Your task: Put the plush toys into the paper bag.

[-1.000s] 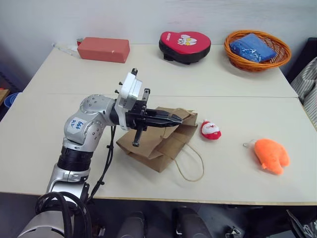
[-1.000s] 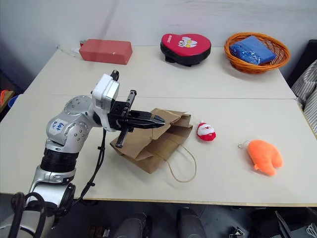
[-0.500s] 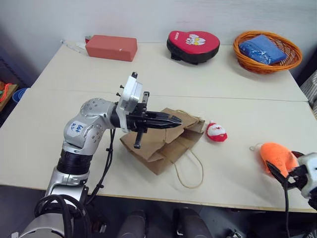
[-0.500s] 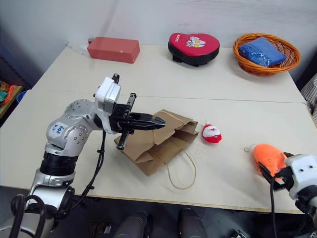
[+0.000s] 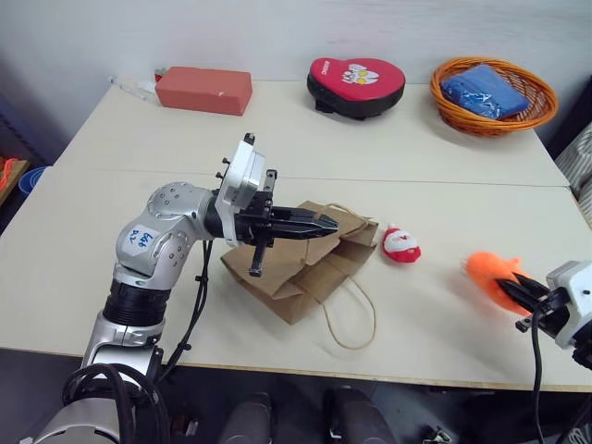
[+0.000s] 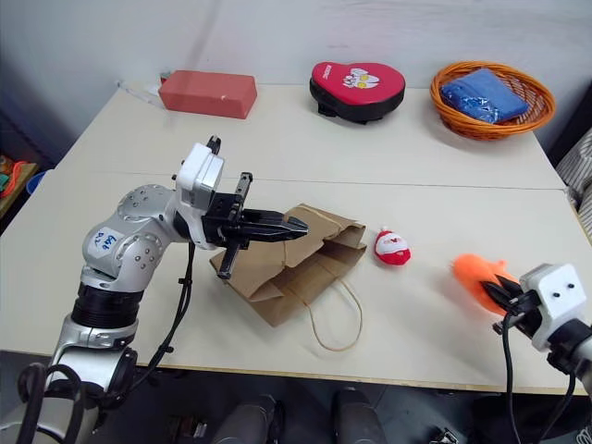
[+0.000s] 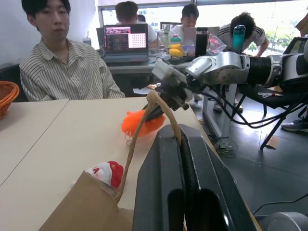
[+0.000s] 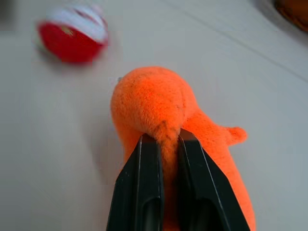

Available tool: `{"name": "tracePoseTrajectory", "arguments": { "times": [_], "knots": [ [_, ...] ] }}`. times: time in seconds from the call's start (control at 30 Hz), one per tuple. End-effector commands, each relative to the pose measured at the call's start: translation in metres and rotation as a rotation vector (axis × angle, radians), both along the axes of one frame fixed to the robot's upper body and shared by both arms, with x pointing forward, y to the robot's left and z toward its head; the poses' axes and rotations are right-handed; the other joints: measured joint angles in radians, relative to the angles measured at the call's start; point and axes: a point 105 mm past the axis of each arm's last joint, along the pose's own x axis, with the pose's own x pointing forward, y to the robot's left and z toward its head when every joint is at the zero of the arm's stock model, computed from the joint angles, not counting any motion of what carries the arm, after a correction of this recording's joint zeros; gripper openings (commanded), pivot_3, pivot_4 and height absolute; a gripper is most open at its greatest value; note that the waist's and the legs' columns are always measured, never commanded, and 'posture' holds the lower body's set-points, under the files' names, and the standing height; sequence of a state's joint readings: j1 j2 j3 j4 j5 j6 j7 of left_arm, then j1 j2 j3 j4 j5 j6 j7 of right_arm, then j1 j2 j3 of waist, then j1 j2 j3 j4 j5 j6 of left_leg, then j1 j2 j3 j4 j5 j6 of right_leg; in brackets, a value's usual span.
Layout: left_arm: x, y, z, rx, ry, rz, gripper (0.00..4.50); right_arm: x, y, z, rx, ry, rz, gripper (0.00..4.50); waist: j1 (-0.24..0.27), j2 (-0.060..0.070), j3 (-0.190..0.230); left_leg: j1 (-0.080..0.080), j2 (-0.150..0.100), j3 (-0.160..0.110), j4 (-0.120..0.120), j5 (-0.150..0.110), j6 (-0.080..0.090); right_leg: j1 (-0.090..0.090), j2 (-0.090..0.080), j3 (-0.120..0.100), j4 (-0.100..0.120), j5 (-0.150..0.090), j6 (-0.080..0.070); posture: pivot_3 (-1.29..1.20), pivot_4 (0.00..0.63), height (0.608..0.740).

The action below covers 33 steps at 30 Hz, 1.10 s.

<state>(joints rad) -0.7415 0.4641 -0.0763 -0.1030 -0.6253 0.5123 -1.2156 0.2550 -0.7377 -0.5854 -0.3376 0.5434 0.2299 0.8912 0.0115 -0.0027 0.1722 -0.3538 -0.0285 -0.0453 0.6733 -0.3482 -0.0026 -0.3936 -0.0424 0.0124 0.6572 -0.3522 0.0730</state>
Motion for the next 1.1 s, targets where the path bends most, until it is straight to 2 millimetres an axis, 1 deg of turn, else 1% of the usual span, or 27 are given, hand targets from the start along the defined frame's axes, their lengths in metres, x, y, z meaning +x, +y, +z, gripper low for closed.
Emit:
{"name": "tracePoseTrajectory", "arguments": {
  "times": [0.03,0.07,0.13,0.23,0.33,0.47,0.6,0.67,0.7,0.83,0.9,0.97,1.03,1.1],
  "knots": [
    [-0.002,0.003,0.012,-0.021,-0.042,-0.021,0.0,-0.002,0.041,0.04,0.005,-0.098,0.23,0.01,-0.007,0.0,0.0,0.0,0.0,0.0,0.001,0.0,0.0,0.0,0.0,0.0,0.0,0.0,0.0,0.0,0.15,0.74],
    [-0.002,0.003,0.014,-0.031,-0.031,-0.029,0.0,0.004,0.056,0.042,0.002,-0.091,0.276,0.01,-0.011,-0.001,0.0,0.0,0.0,0.0,0.001,0.0,0.0,0.0,0.0,0.0,0.001,0.0,0.0,0.0,0.15,0.74],
    [-0.001,0.002,0.016,-0.049,-0.016,-0.027,0.0,0.014,0.079,0.041,-0.025,-0.067,0.338,0.01,-0.012,-0.003,0.002,0.0,0.0,-0.002,0.003,0.0,0.0,0.001,0.0,-0.001,0.001,0.0,0.0,0.0,0.15,0.74],
    [0.0,0.001,0.017,-0.057,0.007,-0.029,0.0,0.021,0.12,0.028,-0.104,0.039,0.49,0.01,-0.013,-0.003,0.002,-0.002,0.0,-0.003,0.005,0.0,0.0,0.0,-0.001,-0.002,0.001,0.0,0.0,0.0,0.15,0.74],
    [0.0,0.001,0.018,-0.066,0.036,-0.034,0.0,0.03,0.144,0.021,-0.15,0.063,0.562,0.01,-0.011,-0.003,0.002,-0.005,0.0,-0.004,0.005,0.0,-0.001,-0.003,-0.001,-0.003,0.0,0.0,0.0,0.0,0.15,0.74],
    [-0.001,-0.001,0.017,-0.061,0.041,-0.039,0.0,0.047,0.164,0.015,-0.183,0.067,0.587,0.01,-0.007,-0.003,0.002,-0.01,0.0,-0.006,0.008,0.0,-0.001,-0.005,-0.002,-0.005,-0.001,0.0,0.0,0.0,0.15,0.74],
    [-0.001,-0.002,0.017,-0.062,0.042,-0.037,0.0,0.053,0.185,0.014,-0.186,0.054,0.63,0.01,-0.007,-0.003,0.002,-0.019,-0.001,-0.006,0.011,0.0,-0.001,-0.016,-0.003,-0.005,0.002,0.0,0.0,0.0,0.15,0.74],
    [0.0,-0.003,0.017,-0.069,0.044,-0.035,0.0,0.06,0.194,0.006,-0.221,0.082,0.629,0.01,-0.011,-0.003,0.002,-0.02,-0.001,-0.006,0.011,0.0,-0.001,-0.016,-0.003,-0.005,0.003,0.0,0.0,0.0,0.15,0.74],
    [0.0,-0.003,0.016,-0.074,0.046,-0.036,0.0,0.066,0.2,0.003,-0.235,0.081,0.623,0.01,-0.013,-0.003,0.002,-0.02,-0.001,-0.006,0.011,0.0,-0.001,-0.016,-0.003,-0.005,0.003,0.0,0.0,0.0,0.15,0.74],
    [0.0,-0.005,0.016,-0.085,0.053,-0.043,0.0,0.083,0.222,0.001,-0.237,0.021,0.613,0.01,-0.016,-0.003,0.002,-0.019,-0.001,-0.006,0.011,0.0,-0.001,-0.017,-0.003,-0.005,0.004,0.0,0.0,0.0,0.15,0.74],
    [0.0,-0.007,0.016,-0.087,0.052,-0.045,0.0,0.09,0.231,-0.002,-0.187,0.018,0.586,0.01,-0.017,-0.003,0.002,-0.02,-0.001,-0.006,0.011,0.0,-0.001,-0.018,-0.002,-0.005,0.004,0.0,0.0,0.0,0.15,0.74],
    [0.0,-0.008,0.017,-0.093,0.048,-0.047,0.0,0.09,0.239,-0.009,-0.176,0.01,0.596,0.01,-0.017,-0.003,0.002,-0.02,-0.001,-0.006,0.011,0.0,-0.001,-0.018,-0.003,-0.005,0.005,0.0,0.0,0.0,0.15,0.74],
    [0.0,-0.009,0.017,-0.095,0.046,-0.05,0.0,0.087,0.245,-0.013,-0.066,0.034,0.61,0.01,-0.017,-0.003,0.002,-0.02,-0.001,-0.006,0.011,0.0,-0.001,-0.018,-0.003,-0.005,0.005,0.0,0.0,0.0,0.15,0.74],
    [0.0,-0.01,0.017,-0.092,0.044,-0.052,0.0,0.092,0.242,-0.019,-0.016,0.051,0.564,0.72,-0.016,-0.003,0.002,-0.02,-0.001,-0.006,0.011,0.0,-0.001,-0.018,-0.003,-0.006,0.005,0.0,0.0,0.0,0.15,0.74]
  ]
}}
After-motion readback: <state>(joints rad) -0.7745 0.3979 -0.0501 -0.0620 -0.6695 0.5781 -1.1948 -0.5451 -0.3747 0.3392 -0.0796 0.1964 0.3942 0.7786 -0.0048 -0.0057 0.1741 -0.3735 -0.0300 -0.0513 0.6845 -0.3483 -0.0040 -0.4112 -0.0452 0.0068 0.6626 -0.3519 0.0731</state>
